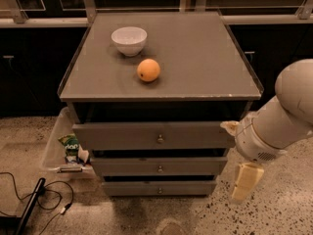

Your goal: Open bottom drawer

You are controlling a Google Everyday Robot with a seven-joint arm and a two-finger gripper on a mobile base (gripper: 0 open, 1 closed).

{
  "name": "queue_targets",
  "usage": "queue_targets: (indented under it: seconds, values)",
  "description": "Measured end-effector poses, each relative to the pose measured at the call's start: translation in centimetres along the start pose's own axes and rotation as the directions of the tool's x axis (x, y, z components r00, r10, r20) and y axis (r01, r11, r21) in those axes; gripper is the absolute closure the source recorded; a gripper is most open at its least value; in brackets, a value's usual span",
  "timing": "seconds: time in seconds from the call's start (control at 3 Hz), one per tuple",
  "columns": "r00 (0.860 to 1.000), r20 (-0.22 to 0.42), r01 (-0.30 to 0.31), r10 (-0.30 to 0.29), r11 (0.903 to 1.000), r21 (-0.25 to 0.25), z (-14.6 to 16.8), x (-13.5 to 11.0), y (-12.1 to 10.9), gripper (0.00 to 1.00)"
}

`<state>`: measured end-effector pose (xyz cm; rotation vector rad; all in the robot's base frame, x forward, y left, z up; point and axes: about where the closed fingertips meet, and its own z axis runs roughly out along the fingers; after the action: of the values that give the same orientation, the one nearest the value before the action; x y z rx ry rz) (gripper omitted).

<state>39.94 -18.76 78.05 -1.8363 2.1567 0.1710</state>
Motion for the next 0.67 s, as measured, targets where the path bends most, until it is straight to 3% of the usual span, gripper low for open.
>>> queue_targets:
  seconds: [0.33, 0.67]
  values:
    - [1.000, -0.001, 0.000, 0.000, 1.0000, -0.002, 0.0, 0.0, 0.1, 0.00]
    - [0.999, 0.012, -0.035, 0.036, 0.9946, -0.097, 4.7, 1.0, 1.0, 0.00]
